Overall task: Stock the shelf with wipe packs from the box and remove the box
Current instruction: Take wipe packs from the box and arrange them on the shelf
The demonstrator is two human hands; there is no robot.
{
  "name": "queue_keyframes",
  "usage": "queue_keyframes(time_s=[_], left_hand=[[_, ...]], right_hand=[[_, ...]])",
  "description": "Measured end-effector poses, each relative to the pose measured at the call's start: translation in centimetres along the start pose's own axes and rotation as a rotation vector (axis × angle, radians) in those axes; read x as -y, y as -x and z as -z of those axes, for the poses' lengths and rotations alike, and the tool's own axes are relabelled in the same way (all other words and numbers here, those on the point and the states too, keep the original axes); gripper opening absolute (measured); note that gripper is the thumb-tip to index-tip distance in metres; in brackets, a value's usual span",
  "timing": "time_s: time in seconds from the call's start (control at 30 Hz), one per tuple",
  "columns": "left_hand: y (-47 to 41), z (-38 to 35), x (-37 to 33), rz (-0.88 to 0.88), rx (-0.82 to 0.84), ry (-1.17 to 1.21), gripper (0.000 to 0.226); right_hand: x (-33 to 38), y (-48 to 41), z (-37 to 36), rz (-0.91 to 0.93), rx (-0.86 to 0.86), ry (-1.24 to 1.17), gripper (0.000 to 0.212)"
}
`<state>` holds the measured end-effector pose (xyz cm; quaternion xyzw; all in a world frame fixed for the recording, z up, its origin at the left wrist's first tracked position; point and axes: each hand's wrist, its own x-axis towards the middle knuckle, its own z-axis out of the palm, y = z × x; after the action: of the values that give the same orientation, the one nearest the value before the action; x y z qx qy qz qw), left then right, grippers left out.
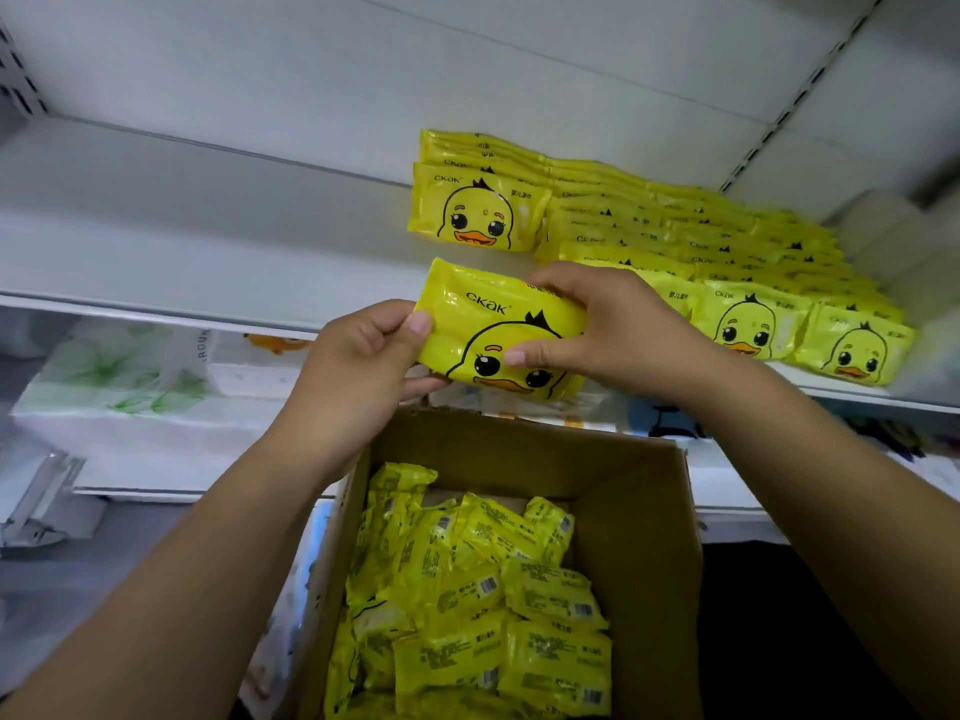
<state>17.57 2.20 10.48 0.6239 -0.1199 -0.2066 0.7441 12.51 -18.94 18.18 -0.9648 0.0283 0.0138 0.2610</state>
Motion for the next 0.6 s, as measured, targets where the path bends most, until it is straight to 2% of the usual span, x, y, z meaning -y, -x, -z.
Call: queue_keyframes(time_s=[0.1,0.17,0.23,0.33,0.47,0.6], left_hand=[[-0.4,0.4,-0.2,-0.053,-0.035,-0.03,0.022],[-0.8,0.8,0.1,-0.122,-0.12,-0.176,0.017],[-1.3,1.3,0.4,-0.158,-0.225,-0.411,0.019],[-2.0,2.2,1.0,-0.157,-0.295,-0.743,0.045],[-2.8,2.4,1.2,-0.078,-0.323,-0.912,0.05],[-3.4,2.5,1.5,0.003,-0.295,-1.035,0.049]], right_hand=[[0.2,-1.2,0.5,0.025,0.046,-0.049,0.044],[0.2,-2.5,0.7,0.045,0.039,-0.019,0.041],[-0.2,-4.5,0.9,0.049,0.005,0.047,0.047],[-0.3,-7.9,1.4,0.087,-0.061,0.112,0.049],[-0.1,-12.5,0.9,0.12,-0.111,0.214,0.066],[-1.4,-16.9,-0.8,0.044,-0.037,0.287,0.072]])
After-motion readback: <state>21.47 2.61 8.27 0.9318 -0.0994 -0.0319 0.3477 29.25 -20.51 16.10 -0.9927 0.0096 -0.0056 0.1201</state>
